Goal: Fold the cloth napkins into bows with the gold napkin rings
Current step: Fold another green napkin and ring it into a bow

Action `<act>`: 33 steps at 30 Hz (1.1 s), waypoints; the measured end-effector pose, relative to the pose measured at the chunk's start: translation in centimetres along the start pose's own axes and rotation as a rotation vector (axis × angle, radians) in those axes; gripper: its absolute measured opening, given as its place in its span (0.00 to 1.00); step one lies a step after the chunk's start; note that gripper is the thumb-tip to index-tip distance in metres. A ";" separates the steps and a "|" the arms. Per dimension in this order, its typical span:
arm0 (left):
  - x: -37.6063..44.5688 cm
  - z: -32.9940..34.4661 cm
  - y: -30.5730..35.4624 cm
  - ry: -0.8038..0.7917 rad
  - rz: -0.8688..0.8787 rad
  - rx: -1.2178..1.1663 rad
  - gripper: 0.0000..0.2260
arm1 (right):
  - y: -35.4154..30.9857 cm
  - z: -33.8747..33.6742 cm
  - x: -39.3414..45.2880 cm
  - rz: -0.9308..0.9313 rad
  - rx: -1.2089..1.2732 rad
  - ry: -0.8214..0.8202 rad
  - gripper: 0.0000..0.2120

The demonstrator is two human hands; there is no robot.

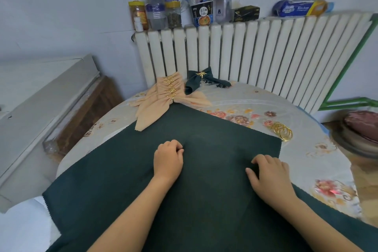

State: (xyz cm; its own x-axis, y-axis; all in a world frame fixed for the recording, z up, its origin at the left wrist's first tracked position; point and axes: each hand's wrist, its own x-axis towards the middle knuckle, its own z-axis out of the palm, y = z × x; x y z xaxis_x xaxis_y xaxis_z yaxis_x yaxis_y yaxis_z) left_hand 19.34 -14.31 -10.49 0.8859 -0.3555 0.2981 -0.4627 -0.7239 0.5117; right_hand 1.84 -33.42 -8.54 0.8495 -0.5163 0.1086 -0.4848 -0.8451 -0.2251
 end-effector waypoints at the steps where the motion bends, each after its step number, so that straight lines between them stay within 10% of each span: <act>1: 0.4 0.2 0.3 -0.020 -0.002 -0.008 0.03 | -0.3 0.1 0.4 0.001 0.004 -0.007 0.15; 18: 5.7 2.5 2.6 -0.333 -0.138 0.031 0.17 | -7.0 2.5 11.5 0.133 0.207 -0.126 0.10; 33: 8.0 2.1 2.3 -0.394 -0.299 -0.268 0.09 | -6.0 2.5 13.1 0.107 0.651 -0.154 0.11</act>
State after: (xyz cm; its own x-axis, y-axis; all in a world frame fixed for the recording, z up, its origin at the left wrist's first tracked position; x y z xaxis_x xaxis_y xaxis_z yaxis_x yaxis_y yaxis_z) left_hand 25.41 -20.02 -8.61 0.9018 -0.3890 -0.1884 -0.1363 -0.6695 0.7302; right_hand 16.37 -34.71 -8.19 0.8471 -0.5260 -0.0756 -0.3850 -0.5094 -0.7696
